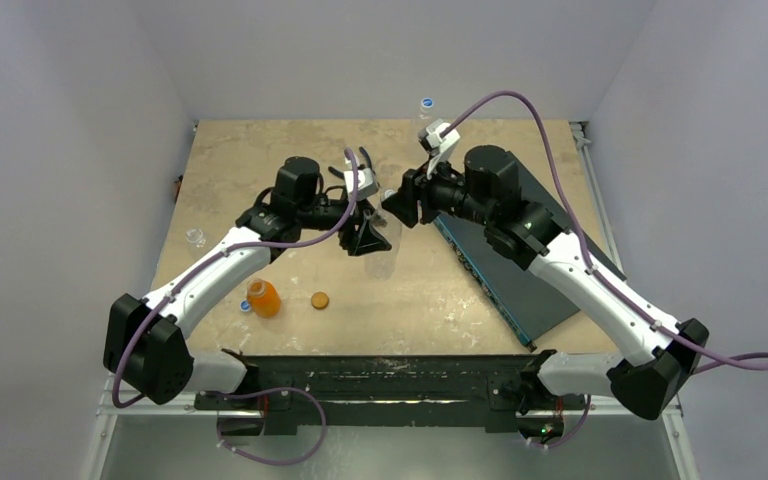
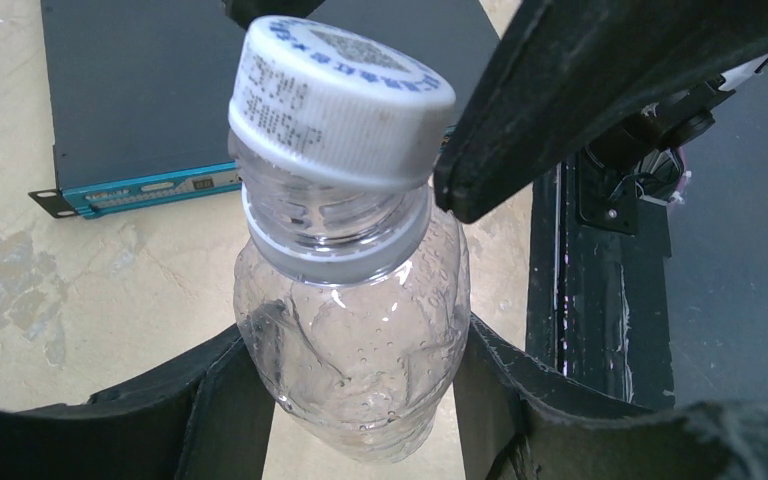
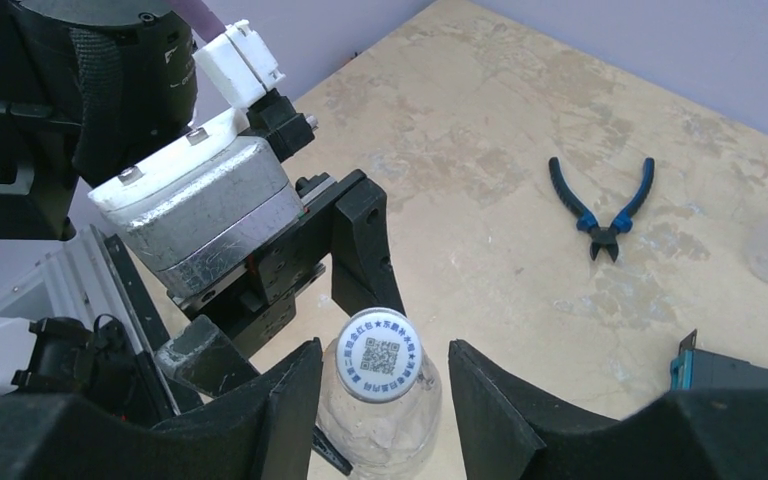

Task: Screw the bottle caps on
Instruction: Screw the bottle cap onto the plastic bottle.

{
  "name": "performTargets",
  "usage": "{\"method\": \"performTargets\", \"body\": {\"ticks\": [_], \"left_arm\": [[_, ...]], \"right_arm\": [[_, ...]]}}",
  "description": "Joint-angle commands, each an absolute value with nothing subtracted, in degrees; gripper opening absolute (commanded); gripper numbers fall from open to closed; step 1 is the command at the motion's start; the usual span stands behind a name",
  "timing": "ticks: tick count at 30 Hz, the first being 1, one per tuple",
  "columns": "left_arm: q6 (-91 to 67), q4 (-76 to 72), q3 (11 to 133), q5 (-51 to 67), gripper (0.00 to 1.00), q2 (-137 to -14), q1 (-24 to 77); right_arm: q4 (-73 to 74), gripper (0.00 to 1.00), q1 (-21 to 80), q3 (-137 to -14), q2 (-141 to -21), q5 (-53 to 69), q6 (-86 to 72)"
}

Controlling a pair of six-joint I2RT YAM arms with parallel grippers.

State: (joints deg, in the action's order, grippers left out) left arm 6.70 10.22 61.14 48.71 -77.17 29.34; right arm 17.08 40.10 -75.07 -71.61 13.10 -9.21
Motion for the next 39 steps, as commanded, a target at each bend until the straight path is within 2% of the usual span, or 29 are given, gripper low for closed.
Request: {"method": "performTargets", "body": {"ticks": [1,11,18,39], "left_arm": [[7.7,9.3,61.9,50.7,0.0,-76.6,29.6],[8.3,9.7,62.0,50.5,0.0,-76.6,29.9],[9.5,10.5,62.4,49.8,0.0,-76.8,30.4],[7.3,8.3,63.1,45.9,0.0,-80.3,30.6]], "right_arm": [[15.2,0.51,40.9,-78.3,-71.6,10.5,-7.8],[18.7,0.27,41.2,-80.3,-73.1,11.8,-6.9],[22.6,0.25,41.2,-81.8,-74.5,15.0,-5.2],[22.0,0.26,41.7,-78.6,-72.7,19.7,-4.8]]}}
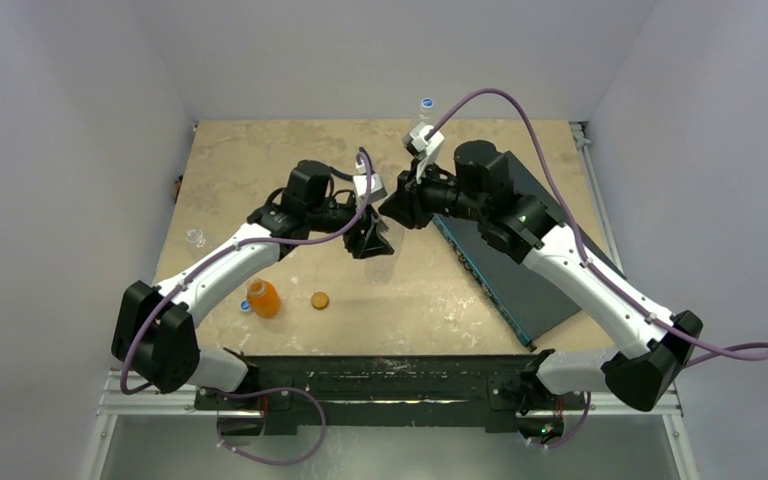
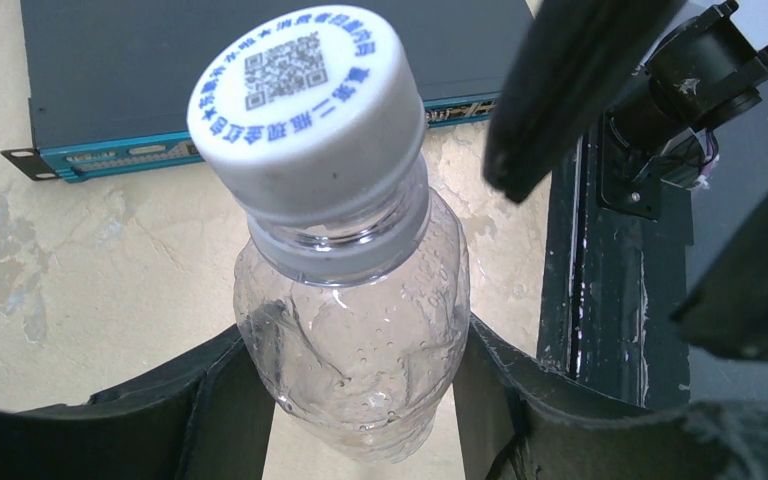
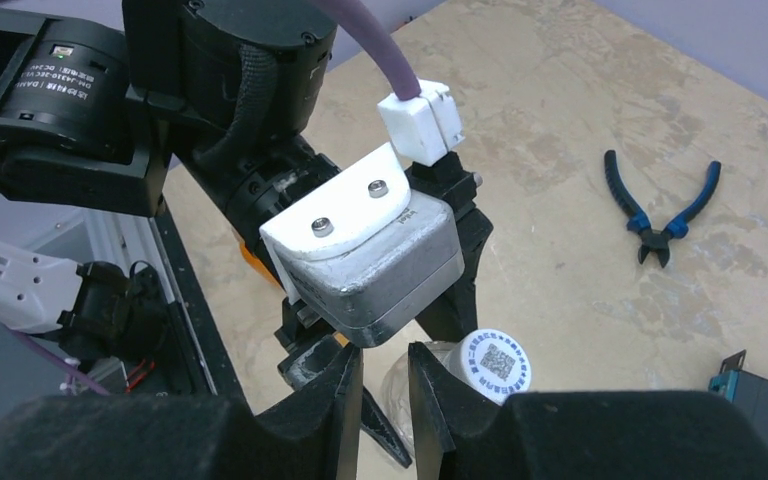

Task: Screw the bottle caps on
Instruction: Screw the bottle cap onto the plastic bottle.

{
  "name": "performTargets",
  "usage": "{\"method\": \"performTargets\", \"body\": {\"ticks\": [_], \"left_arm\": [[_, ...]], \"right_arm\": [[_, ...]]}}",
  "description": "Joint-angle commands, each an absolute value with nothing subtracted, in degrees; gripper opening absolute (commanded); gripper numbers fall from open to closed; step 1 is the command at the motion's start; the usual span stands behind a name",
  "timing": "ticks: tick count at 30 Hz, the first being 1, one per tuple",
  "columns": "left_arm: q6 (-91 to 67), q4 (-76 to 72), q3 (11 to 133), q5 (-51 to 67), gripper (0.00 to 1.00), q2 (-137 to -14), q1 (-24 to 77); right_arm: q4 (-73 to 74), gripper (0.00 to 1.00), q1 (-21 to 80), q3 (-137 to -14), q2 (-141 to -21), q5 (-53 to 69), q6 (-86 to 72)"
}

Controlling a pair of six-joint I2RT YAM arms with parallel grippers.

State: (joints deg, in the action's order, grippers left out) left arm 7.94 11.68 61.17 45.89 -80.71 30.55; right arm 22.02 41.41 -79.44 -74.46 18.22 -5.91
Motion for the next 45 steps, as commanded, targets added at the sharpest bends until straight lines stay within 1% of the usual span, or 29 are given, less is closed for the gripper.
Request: {"method": "performTargets", "body": {"ticks": [1,6,13,16,19,21,23,27,33,39,45], "left_arm": [[7.3,8.2,63.1,45.7,0.0,-80.2,30.6],[7.5,8.0,62.5,45.4,0.0,-79.8,30.6],[7.4,7.4,61.5,44.8,0.0,-79.8,30.5],[7.8,7.6,61.2,44.4,0.0,-79.4,30.6],[8.1,7.5,60.7,44.0,0.0,-78.7,30.5],[8.2,7.4,60.5,43.8,0.0,-78.3,30.5],[8.3,7.5,60.3,43.6,0.0,-78.1,30.5],[8.6,7.8,60.2,43.3,0.0,-77.4,30.6],[9.2,8.5,60.4,43.3,0.0,-76.9,30.6],[9.2,8.5,60.4,43.7,0.0,-76.8,30.5],[9.3,8.7,60.5,43.6,0.0,-76.6,30.5]], "right_arm": [[21.9,0.26,41.7,-78.2,-72.6,19.4,-4.8],[20.7,0.28,41.7,-78.0,-71.5,17.4,-5.8],[20.7,0.32,41.6,-79.8,-70.3,19.8,-6.7],[19.2,0.39,41.6,-79.0,-69.0,16.5,-9.1],[19.8,0.41,41.2,-79.5,-69.2,8.6,-10.9],[20.0,0.44,40.4,-80.3,-70.1,6.8,-12.3],[19.7,0.51,39.7,-80.8,-70.9,6.9,-13.5],[19.6,0.6,37.8,-81.5,-73.3,9.6,-15.5],[17.0,0.64,35.6,-81.0,-75.2,18.4,-17.3],[15.8,0.67,35.4,-80.5,-76.3,21.6,-17.8],[15.8,0.67,35.5,-79.8,-77.1,21.8,-18.1]]}}
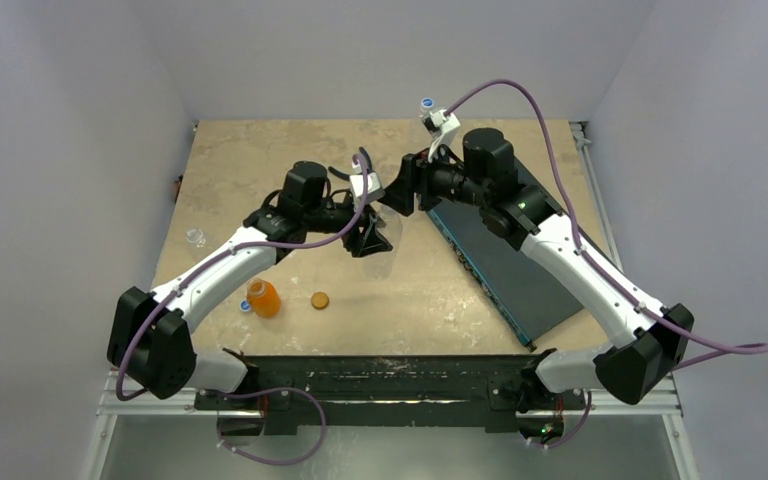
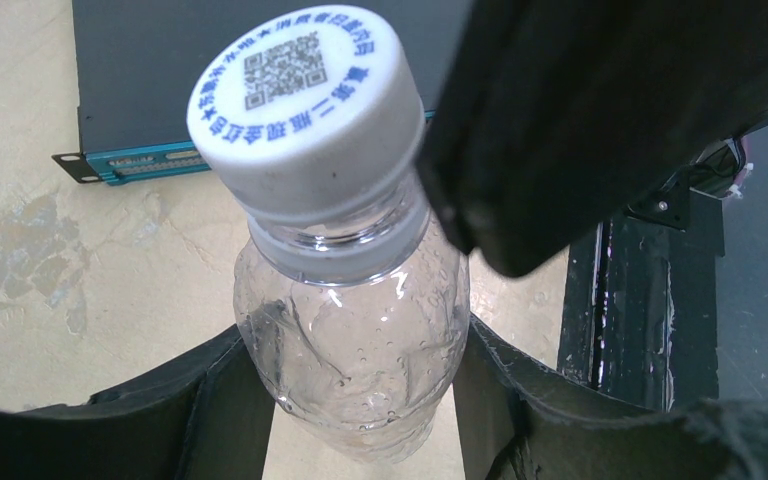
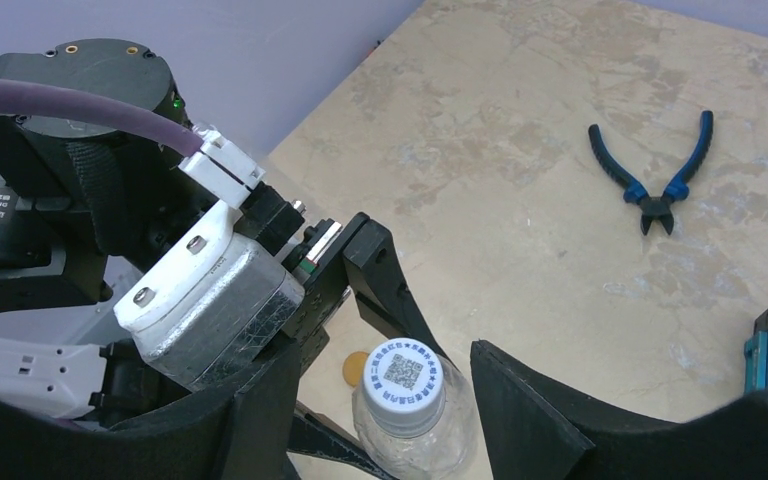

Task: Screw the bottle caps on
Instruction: Screw the bottle cap onto the plastic bottle.

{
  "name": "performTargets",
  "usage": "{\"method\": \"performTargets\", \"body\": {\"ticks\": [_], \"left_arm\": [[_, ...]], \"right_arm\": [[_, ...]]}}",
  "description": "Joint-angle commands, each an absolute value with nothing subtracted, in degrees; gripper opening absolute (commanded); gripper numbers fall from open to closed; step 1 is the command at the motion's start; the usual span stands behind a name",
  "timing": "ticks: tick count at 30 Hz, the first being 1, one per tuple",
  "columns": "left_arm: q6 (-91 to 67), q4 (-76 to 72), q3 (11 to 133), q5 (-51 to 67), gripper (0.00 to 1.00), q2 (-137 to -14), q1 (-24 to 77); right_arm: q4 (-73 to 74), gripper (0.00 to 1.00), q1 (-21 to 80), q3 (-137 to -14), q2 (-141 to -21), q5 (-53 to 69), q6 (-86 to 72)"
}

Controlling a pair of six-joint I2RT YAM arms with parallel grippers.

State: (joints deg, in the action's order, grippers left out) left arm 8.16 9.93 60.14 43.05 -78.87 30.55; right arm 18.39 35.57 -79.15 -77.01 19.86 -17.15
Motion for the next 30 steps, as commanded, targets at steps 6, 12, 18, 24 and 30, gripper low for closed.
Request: {"method": "performTargets", "body": {"ticks": [6,12,18,24,30], "left_arm": [[9.3,8.7,60.6,43.6,0.0,-76.5,30.6],[9.3,8.9,60.6,43.5,0.0,-76.4,30.6],[9.4,8.9,60.6,43.3,0.0,-76.2,30.5],[9.3,8.8,60.6,42.9,0.0,-76.1,30.6],[9.3,8.8,60.6,42.9,0.0,-76.1,30.6]], "right_arm": [[15.9,0.67,35.5,-79.4,-77.4,20.7,-18.5],[15.8,0.63,35.5,-79.5,-77.8,21.1,-19.0],[16.0,0.62,35.5,-79.2,-78.3,21.7,-19.2],[15.9,0.61,35.5,-78.8,-78.3,21.2,-19.6],[15.8,0.55,35.4,-78.8,-78.5,21.3,-19.8]]}}
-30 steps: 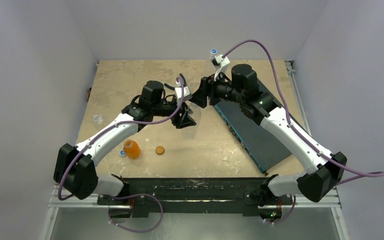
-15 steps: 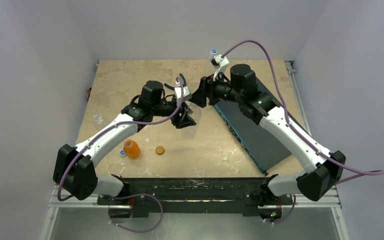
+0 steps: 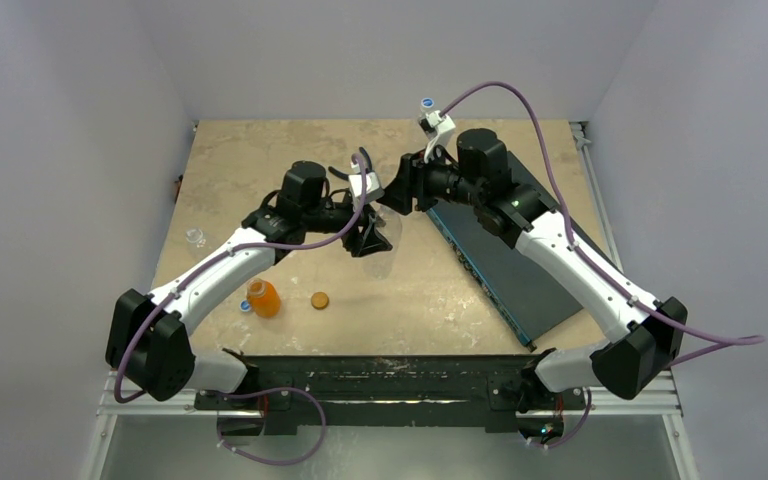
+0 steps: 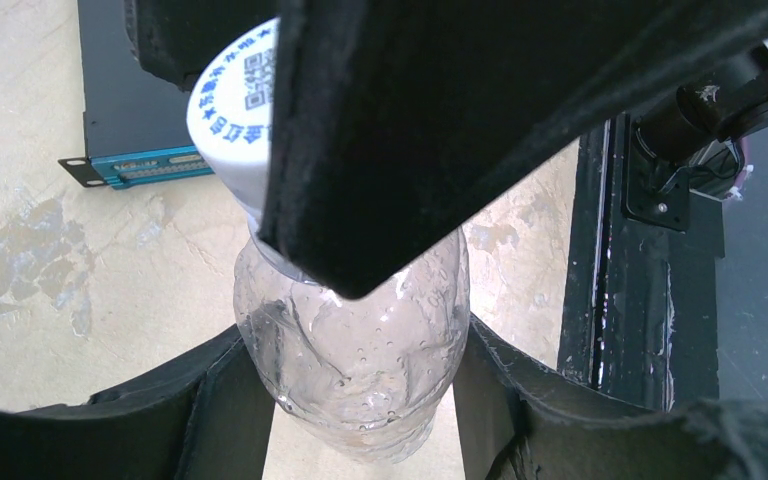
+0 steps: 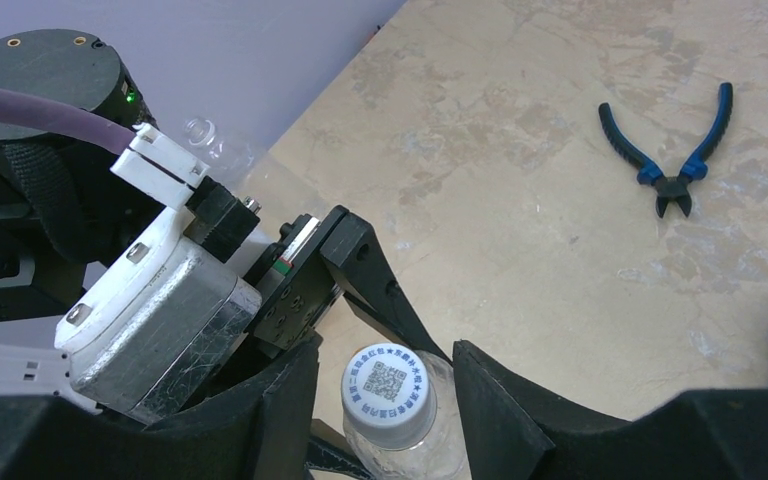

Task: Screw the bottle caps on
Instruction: Screw the bottle cap onto the plastic bottle.

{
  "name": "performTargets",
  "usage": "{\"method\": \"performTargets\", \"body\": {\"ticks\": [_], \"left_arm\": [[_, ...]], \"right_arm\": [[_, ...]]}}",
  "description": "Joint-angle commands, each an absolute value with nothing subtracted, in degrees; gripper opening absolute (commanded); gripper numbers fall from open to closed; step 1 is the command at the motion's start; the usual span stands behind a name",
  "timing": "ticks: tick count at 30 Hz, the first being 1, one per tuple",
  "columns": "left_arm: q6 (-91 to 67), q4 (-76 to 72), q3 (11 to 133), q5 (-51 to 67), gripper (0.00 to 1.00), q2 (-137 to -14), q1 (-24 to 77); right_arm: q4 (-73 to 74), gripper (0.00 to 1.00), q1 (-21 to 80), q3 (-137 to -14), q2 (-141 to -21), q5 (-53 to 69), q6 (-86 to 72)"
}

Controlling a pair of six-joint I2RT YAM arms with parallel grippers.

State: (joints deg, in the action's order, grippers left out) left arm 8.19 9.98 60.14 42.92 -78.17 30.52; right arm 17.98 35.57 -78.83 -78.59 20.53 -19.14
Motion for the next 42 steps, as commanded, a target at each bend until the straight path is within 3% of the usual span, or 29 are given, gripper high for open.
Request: {"method": "performTargets", "body": {"ticks": [1,23,34,42], "left_arm": [[9.3,8.9,60.6,42.9,0.0,-76.1,30.6],[1.9,4.0,60.6,46.6,0.0,-77.4,30.0],[-6.3,0.9,61.3,54.6,0.0,-78.3,29.0],[-8.5,-4.4,60.5,51.4,0.0,-76.1,29.0]], "right_arm": [[15.8,0.54,35.5,-78.9,-78.5,21.4,-19.8],[13.5,0.25,35.6,-76.7,-76.9,21.1,-17.8],[9.2,0.24,37.3,-71.5,-73.1,24.1,-8.6],[12.2,0.23,37.5,-73.2,-74.7,24.3,-7.1]]}}
